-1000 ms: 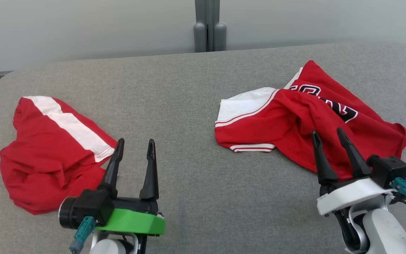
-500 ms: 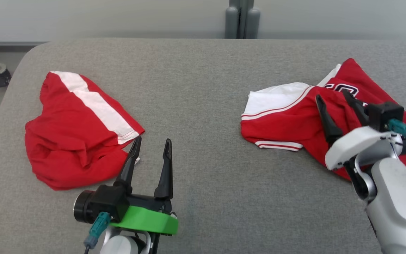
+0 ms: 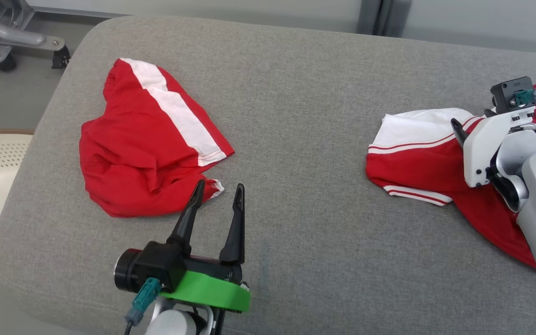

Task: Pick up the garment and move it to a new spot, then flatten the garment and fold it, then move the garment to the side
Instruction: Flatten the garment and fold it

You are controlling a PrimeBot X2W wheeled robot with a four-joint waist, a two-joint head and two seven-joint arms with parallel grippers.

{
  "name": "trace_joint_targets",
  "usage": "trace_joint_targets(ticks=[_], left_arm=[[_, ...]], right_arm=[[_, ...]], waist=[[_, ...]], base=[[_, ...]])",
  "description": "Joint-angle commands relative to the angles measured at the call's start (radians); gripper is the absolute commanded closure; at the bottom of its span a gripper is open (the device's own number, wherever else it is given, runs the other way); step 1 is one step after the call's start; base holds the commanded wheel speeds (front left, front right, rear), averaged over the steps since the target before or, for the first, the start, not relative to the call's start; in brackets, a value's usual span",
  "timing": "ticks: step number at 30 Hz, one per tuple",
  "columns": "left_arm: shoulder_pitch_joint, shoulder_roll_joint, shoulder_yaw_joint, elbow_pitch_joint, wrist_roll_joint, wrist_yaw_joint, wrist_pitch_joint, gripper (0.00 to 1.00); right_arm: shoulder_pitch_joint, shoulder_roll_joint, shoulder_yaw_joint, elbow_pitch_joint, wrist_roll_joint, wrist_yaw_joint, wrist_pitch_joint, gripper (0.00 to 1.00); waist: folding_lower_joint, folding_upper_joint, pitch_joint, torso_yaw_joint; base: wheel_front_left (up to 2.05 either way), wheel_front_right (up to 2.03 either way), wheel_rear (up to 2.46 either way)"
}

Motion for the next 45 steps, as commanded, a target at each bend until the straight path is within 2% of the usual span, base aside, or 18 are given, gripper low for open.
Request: trace_joint_targets(ticks=[1,6,9,10,11,14,18,26,30,37,38,39,42,45], left_arm=[[-0.016,0.003,-0.003,-0.001,-0.006,0.009,0.000,0.00],[-0.023,0.003,-0.014,-0.001,-0.012,0.016,0.000,0.00],[-0.029,0.003,-0.018,0.003,-0.010,0.017,0.000,0.00],[-0.030,0.003,-0.019,0.004,-0.010,0.018,0.000,0.00],[-0.031,0.003,-0.019,0.006,-0.008,0.019,0.000,0.00],[-0.033,0.003,-0.021,0.009,-0.006,0.021,0.000,0.00],[-0.036,0.003,-0.020,0.014,-0.003,0.020,0.000,0.00],[-0.021,0.003,-0.007,0.020,0.001,0.012,0.000,0.00],[-0.003,0.003,0.004,0.020,0.001,0.009,0.000,0.00],[0.011,0.003,0.003,0.019,-0.003,0.006,0.000,0.00],[0.011,0.003,0.001,0.021,-0.003,0.005,0.000,0.00],[0.012,0.003,0.001,0.023,-0.002,0.005,0.000,0.00],[0.018,0.003,0.007,0.028,0.004,0.005,0.000,0.00],[0.018,0.003,0.022,0.030,0.010,0.005,0.000,0.00]], right_arm=[[-0.020,-0.016,0.005,0.021,0.007,-0.001,0.012,0.00],[-0.049,-0.030,0.017,0.096,0.027,-0.001,0.041,0.00],[-0.053,-0.013,0.042,0.114,0.069,-0.001,0.049,0.00],[-0.056,-0.013,0.046,0.116,0.085,-0.001,0.048,0.72],[-0.059,-0.014,0.052,0.114,0.100,-0.001,0.042,1.00],[-0.059,-0.016,0.083,0.107,0.137,-0.001,0.031,1.00],[-0.080,-0.029,0.111,0.079,0.172,-0.001,-0.043,1.00],[-0.172,-0.018,0.097,0.065,0.150,-0.001,-0.320,1.00],[-0.172,0.015,0.213,0.005,0.148,0.000,-0.412,1.00],[-0.085,0.033,0.513,-0.077,0.205,-0.001,-0.416,0.98],[-0.074,0.030,0.561,-0.082,0.207,-0.001,-0.420,0.36],[-0.064,0.028,0.596,-0.081,0.219,-0.001,-0.421,0.00],[-0.051,0.026,0.661,-0.073,0.254,-0.001,-0.433,0.00],[-0.058,0.016,0.650,-0.059,0.276,-0.001,-0.464,0.00]], waist=[[0.0000,0.0000,0.017,0.019],[0.0000,0.0000,0.031,0.026],[0.0000,0.0000,0.037,0.025],[0.0000,0.0000,0.037,0.024],[0.0000,0.0000,0.038,0.023],[0.0000,0.0000,0.035,0.018],[0.0000,0.0000,0.027,0.013],[0.0000,0.0000,-0.007,0.010],[0.0000,0.0000,-0.026,0.006],[0.0000,0.0000,-0.041,0.000],[0.0000,0.0000,-0.044,-0.002],[0.0000,0.0000,-0.045,-0.003],[0.0000,0.0000,-0.051,-0.014],[0.0000,0.0000,-0.058,-0.032]], base=[[0.00,0.00,0.00],[0.00,0.00,0.00],[0.00,0.00,0.00],[0.00,0.00,0.00],[0.00,0.00,0.00],[0.00,0.00,0.00],[0.00,0.00,0.00],[0.00,0.00,0.00],[0.00,0.00,0.00],[0.00,0.00,0.00],[0.00,0.00,0.00],[0.00,0.00,0.00],[0.00,0.00,0.00],[0.00,0.00,0.00]])
